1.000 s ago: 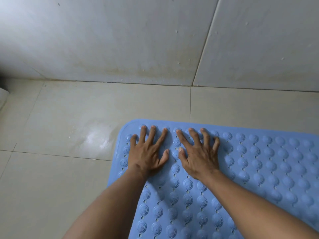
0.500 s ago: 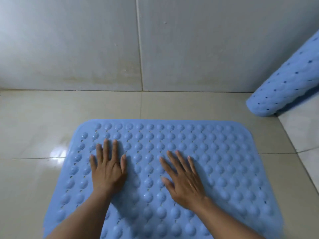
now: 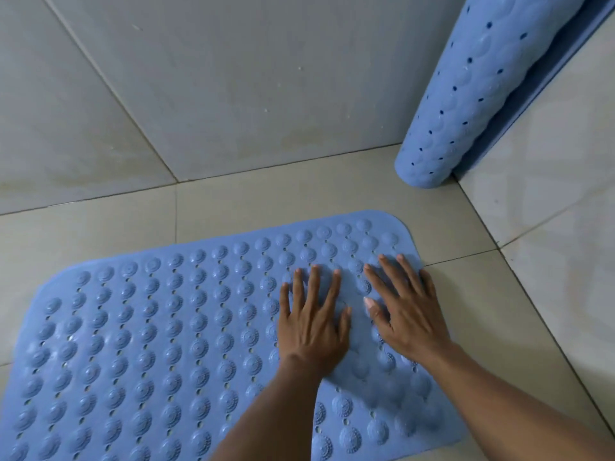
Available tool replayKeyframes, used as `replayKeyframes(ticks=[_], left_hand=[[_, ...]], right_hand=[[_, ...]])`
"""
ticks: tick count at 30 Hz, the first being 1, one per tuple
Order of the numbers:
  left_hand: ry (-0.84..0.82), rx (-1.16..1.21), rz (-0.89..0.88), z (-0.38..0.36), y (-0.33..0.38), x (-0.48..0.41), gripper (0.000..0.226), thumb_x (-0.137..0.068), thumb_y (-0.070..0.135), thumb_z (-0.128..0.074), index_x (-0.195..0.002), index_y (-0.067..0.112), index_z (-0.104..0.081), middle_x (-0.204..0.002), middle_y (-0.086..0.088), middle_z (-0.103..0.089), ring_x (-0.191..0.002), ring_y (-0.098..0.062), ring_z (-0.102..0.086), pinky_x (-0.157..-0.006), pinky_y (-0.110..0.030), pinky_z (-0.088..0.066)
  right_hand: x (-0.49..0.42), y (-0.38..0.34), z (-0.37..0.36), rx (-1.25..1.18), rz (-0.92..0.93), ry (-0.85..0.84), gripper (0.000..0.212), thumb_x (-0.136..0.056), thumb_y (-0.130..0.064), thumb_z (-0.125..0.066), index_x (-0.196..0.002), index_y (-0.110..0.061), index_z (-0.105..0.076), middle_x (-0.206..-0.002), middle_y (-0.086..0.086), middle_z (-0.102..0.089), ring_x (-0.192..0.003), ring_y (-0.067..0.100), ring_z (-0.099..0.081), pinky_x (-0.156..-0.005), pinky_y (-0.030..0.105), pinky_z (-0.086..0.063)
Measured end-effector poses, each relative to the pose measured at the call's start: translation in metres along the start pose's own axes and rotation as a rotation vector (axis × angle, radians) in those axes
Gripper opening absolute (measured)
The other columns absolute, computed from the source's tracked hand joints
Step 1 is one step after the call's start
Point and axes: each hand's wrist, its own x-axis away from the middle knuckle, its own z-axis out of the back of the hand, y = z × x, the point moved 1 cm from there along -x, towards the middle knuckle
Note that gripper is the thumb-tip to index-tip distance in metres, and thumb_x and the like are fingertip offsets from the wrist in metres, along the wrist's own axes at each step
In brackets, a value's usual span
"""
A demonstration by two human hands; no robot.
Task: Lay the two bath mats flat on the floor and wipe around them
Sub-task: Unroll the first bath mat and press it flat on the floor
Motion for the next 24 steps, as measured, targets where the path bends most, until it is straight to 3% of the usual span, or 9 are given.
replayKeyframes(ticks=[5, 10, 16, 21, 24], left_hand=[[-0.02, -0.029, 0.014, -0.004, 0.0, 0.002, 0.073, -0.093, 0.06, -0.036, -0.16, 0.033, -0.022, -0.168, -0.004, -0.021, -0.155, -0.031, -0.012, -0.121, -0.054, -0.011], [-0.026, -0.014, 0.02, -0.003, 0.0, -0.001, 0.075, -0.089, 0.059, -0.042, -0.158, 0.031, -0.03, -0.164, -0.009, -0.029, -0.153, -0.032, -0.023, -0.118, -0.055, -0.019], [-0.04, -0.053, 0.013, -0.004, -0.002, -0.007, 0.077, -0.087, 0.062, -0.041, -0.158, 0.033, -0.031, -0.161, -0.009, -0.035, -0.15, -0.031, -0.025, -0.115, -0.054, -0.018], [-0.042, -0.04, 0.002, -0.004, -0.002, -0.006, 0.076, -0.089, 0.063, -0.039, -0.158, 0.033, -0.028, -0.161, -0.009, -0.036, -0.15, -0.034, -0.029, -0.115, -0.053, -0.017], [-0.054, -0.012, 0.014, -0.002, 0.0, -0.006, 0.074, -0.092, 0.062, -0.038, -0.16, 0.033, -0.024, -0.165, -0.008, -0.029, -0.153, -0.032, -0.02, -0.118, -0.053, -0.012]], right_hand=[[0.0, 0.003, -0.006, 0.014, 0.043, 0.055, 0.064, -0.096, -0.054, -0.04, -0.156, -0.041, -0.024, -0.166, -0.004, -0.024, -0.154, 0.031, -0.017, -0.115, 0.06, -0.023], [-0.007, 0.0, -0.005, 0.051, 0.054, 0.05, 0.065, -0.091, -0.051, -0.046, -0.154, -0.042, -0.032, -0.162, -0.002, -0.034, -0.148, 0.037, -0.027, -0.108, 0.064, -0.028], [-0.013, -0.002, -0.002, 0.031, 0.031, 0.011, 0.066, -0.086, -0.05, -0.05, -0.151, -0.045, -0.036, -0.16, -0.002, -0.037, -0.146, 0.037, -0.029, -0.107, 0.066, -0.028], [-0.01, -0.002, -0.004, 0.033, 0.026, 0.006, 0.066, -0.09, -0.052, -0.042, -0.154, -0.046, -0.027, -0.162, -0.003, -0.031, -0.148, 0.036, -0.025, -0.11, 0.066, -0.026], [-0.008, -0.002, -0.006, 0.013, 0.011, 0.009, 0.064, -0.092, -0.051, -0.036, -0.155, -0.045, -0.024, -0.164, -0.003, -0.027, -0.151, 0.035, -0.021, -0.113, 0.066, -0.024]])
